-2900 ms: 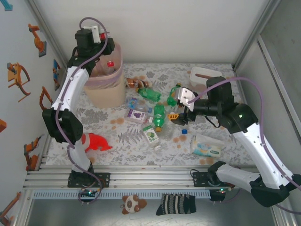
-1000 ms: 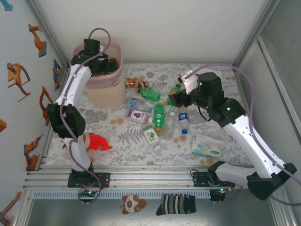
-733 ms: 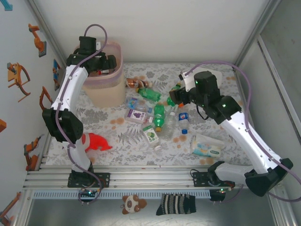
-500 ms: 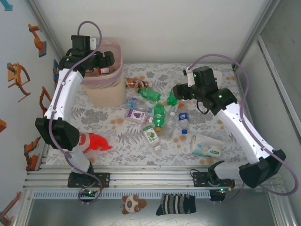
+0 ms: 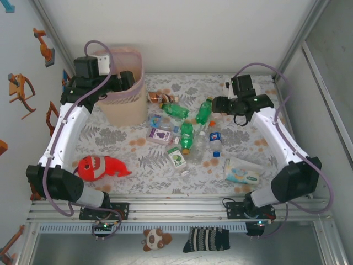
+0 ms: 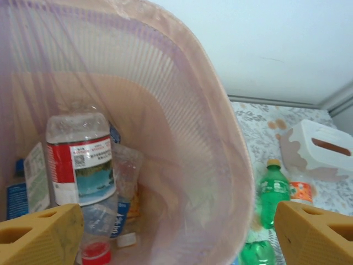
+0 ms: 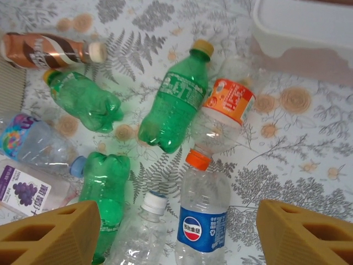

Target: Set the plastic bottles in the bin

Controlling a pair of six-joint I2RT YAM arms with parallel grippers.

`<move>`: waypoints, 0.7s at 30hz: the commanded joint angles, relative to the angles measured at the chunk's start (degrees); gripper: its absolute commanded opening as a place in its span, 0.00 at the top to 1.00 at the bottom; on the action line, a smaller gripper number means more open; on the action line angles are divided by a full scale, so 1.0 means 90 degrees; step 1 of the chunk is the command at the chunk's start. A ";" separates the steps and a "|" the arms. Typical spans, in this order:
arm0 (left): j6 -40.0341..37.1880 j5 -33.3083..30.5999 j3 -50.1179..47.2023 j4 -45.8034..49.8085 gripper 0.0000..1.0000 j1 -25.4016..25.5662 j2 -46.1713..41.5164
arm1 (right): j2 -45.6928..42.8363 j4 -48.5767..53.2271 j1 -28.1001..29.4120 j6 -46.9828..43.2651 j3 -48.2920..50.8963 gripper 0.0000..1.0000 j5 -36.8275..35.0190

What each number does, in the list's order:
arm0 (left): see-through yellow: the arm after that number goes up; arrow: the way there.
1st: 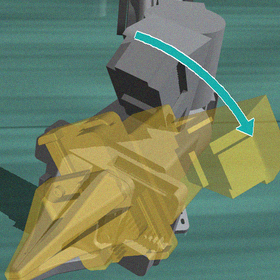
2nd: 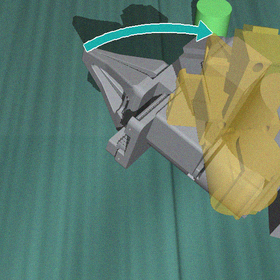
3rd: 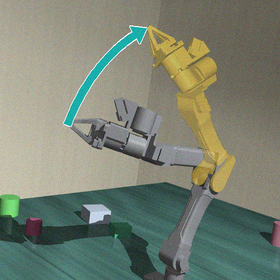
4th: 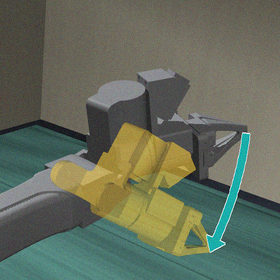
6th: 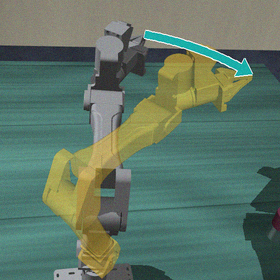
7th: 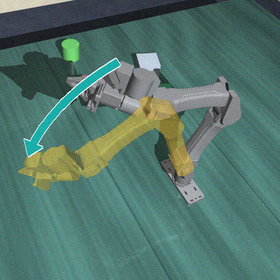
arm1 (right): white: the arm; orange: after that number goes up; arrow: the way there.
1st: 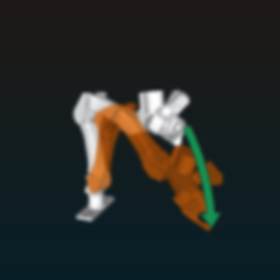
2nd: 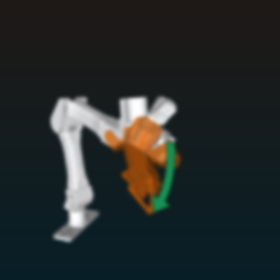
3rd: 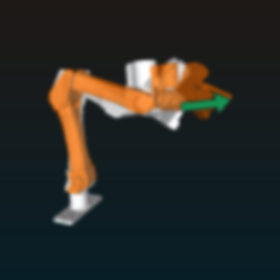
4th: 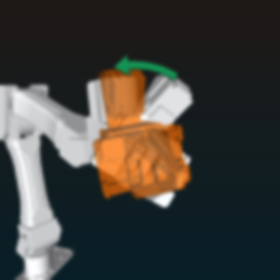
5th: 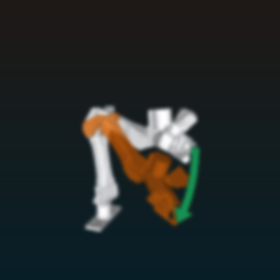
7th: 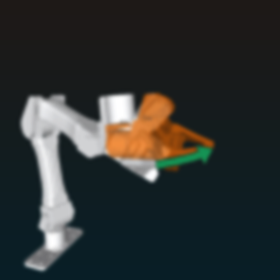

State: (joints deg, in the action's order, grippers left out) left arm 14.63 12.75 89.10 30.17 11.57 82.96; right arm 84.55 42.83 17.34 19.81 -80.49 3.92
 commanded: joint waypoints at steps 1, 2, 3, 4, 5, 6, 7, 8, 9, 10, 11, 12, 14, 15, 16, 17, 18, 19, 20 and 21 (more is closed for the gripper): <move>0.0197 0.0312 -0.0357 -0.0469 0.12 -0.0014 -0.0411 | 0.0325 -0.0271 -0.0064 0.0330 -0.0193 0.26 0.0300; 0.0223 0.0311 -0.0456 -0.0474 0.12 -0.0016 -0.0493 | 0.0430 -0.0353 -0.0062 0.0403 -0.0211 0.26 0.0315; 0.0253 0.0318 -0.0560 -0.0477 0.12 -0.0016 -0.0579 | 0.0563 -0.0436 -0.0063 0.0466 -0.0257 0.27 0.0328; 0.0267 0.0337 -0.0665 -0.0472 0.12 -0.0016 -0.0671 | 0.0711 -0.0514 -0.0071 0.0537 -0.0322 0.28 0.0345; 0.0282 0.0340 -0.0758 -0.0469 0.12 -0.0016 -0.0737 | 0.0838 -0.0556 -0.0062 0.0610 -0.0391 0.29 0.0304; 0.0289 0.0354 -0.0845 -0.0464 0.12 -0.0016 -0.0808 | 0.1040 -0.0554 -0.0057 0.0692 -0.0503 0.31 0.0213; 0.0288 0.0339 -0.0925 -0.0431 0.12 -0.0010 -0.0874 | 0.1256 -0.0491 -0.0045 0.0781 -0.0649 0.32 0.0061; 0.0300 0.0286 -0.0975 -0.0373 0.12 -0.0007 -0.0916 | 0.1439 -0.0423 -0.0026 0.0901 -0.0794 0.32 -0.0113; 0.0357 0.0200 -0.1024 -0.0297 0.12 -0.0007 -0.0961 | 0.1643 -0.0341 -0.0020 0.1068 -0.0958 0.32 -0.0284; 0.0413 0.0136 -0.1058 -0.0218 0.13 -0.0007 -0.1001 | 0.1852 -0.0298 -0.0013 0.1218 -0.1105 0.32 -0.0413; 0.0465 0.0107 -0.1097 -0.0186 0.13 -0.0007 -0.1028 | 0.2019 -0.0289 -0.0005 0.1332 -0.1209 0.32 -0.0481; 0.0523 0.0105 -0.1160 -0.0150 0.13 0.0002 -0.1077 | 0.2177 -0.0308 0.0021 0.1453 -0.1327 0.32 -0.0606; 0.0614 0.0088 -0.1278 -0.0155 0.13 0.0013 -0.1147 | 0.2486 -0.0363 0.0102 0.1588 -0.1512 0.32 -0.0932; 0.0637 0.0063 -0.1319 -0.0126 0.13 0.0022 -0.1184 | 0.2656 -0.0392 0.0150 0.1639 -0.1628 0.33 -0.1066; 0.0657 0.0034 -0.1335 -0.0053 0.13 0.0032 -0.1196 | 0.2837 -0.0383 0.0184 0.1707 -0.1784 0.33 -0.1170; 0.0674 -0.0006 -0.1331 0.0033 0.13 0.0032 -0.1190 | 0.2999 -0.0357 0.0206 0.1762 -0.1930 0.34 -0.1210; 0.0679 -0.0049 -0.1312 0.0139 0.13 0.0042 -0.1182 | 0.3189 -0.0323 0.0225 0.1827 -0.2097 0.34 -0.1222; 0.0679 -0.0071 -0.1298 0.0234 0.13 0.0047 -0.1164 | 0.3365 -0.0284 0.0238 0.1897 -0.2269 0.35 -0.1240; 0.0669 -0.0067 -0.1296 0.0297 0.13 0.0052 -0.1161 | 0.3510 -0.0219 0.0252 0.1957 -0.2408 0.35 -0.1241; 0.0676 -0.0055 -0.1296 0.0359 0.13 0.0053 -0.1161 | 0.3647 -0.0185 0.0277 0.2012 -0.2543 0.36 -0.1244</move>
State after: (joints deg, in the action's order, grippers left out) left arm 19.22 13.10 78.37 28.77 11.73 72.82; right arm 115.52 39.68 19.25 34.44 -99.90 -4.16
